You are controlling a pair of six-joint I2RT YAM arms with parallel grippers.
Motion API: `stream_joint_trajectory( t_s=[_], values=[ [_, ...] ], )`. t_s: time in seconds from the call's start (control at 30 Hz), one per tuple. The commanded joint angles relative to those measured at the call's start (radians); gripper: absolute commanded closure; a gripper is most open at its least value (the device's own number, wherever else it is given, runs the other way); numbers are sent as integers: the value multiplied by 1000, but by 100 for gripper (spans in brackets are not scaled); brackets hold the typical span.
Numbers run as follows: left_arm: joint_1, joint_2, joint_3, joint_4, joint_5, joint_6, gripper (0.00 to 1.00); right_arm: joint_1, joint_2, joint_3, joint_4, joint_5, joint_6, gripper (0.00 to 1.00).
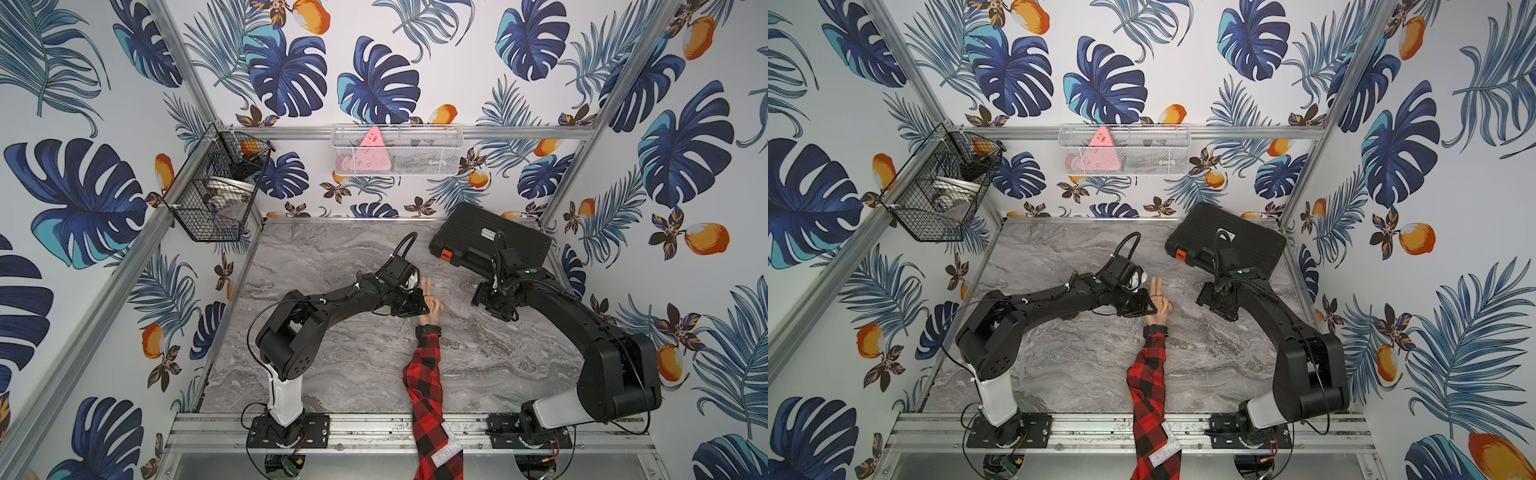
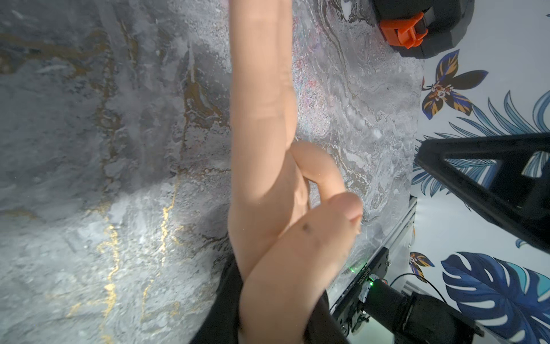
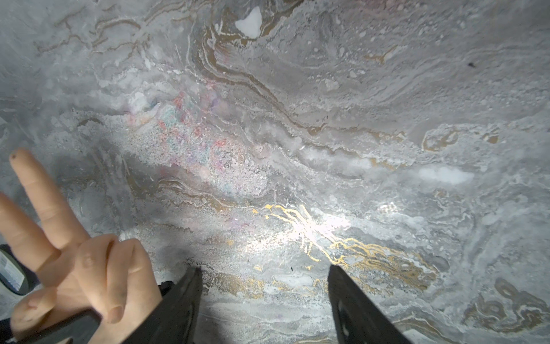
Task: Take off the watch
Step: Adjust the hand at the center of the board.
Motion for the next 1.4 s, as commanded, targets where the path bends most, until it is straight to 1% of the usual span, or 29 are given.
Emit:
stream_joint_trajectory(
  t_s=[0.0, 0.17, 0.23, 0.37, 0.43, 0.53, 0.63, 0.7, 0.73, 0.9, 1.03, 1.1, 1.13, 1.17, 1.23, 1.3, 1.37],
  values=[
    [28, 0, -13, 41, 138, 72, 83, 19, 7, 16, -28, 9, 20, 30],
    [62, 43, -35, 54, 207, 150, 82, 53, 21, 36, -32, 20, 33, 30],
    [70, 50, -39, 48, 205, 182, 81, 66, 24, 43, -35, 23, 38, 30],
    [84, 49, -46, 27, 179, 235, 74, 90, 28, 47, -32, 25, 43, 30],
    [88, 44, -39, -12, 125, 269, 69, 99, 28, 46, -29, 17, 37, 30],
    [89, 33, -25, -54, 72, 304, 62, 112, 28, 47, -20, 1, 23, 30],
    [92, 8, -18, -69, 44, 313, 49, 127, 21, 47, -2, -26, -3, 29],
    [92, -15, -16, -70, 32, 311, 42, 141, 13, 47, 12, -42, -24, 29],
    [92, -28, -14, -73, 26, 307, 41, 152, 8, 47, 20, -54, -41, 29],
    [93, -84, -1, -123, -37, 297, 40, 200, -37, 33, 92, -100, -142, 28],
    [92, -144, -18, -176, -96, 280, 41, 214, -54, 2, 182, -193, -267, 30],
    [92, -176, -40, -185, -112, 271, 42, 226, -66, -21, 231, -218, -334, 31],
    [92, -189, -54, -187, -112, 266, 43, 227, -77, -35, 262, -230, -377, 32],
    [92, -199, -67, -185, -110, 259, 44, 260, -86, -47, 284, -232, -412, 32],
    [92, -215, -99, -172, -95, 241, 46, 287, -101, -72, 332, -254, -505, 32],
    [93, -226, -132, -152, -72, 222, 47, 311, -101, -78, 347, -283, -600, 32],
    [92, -236, -160, -139, -67, 207, 49, 345, -92, -68, 343, -286, -680, 33]
  ],
)
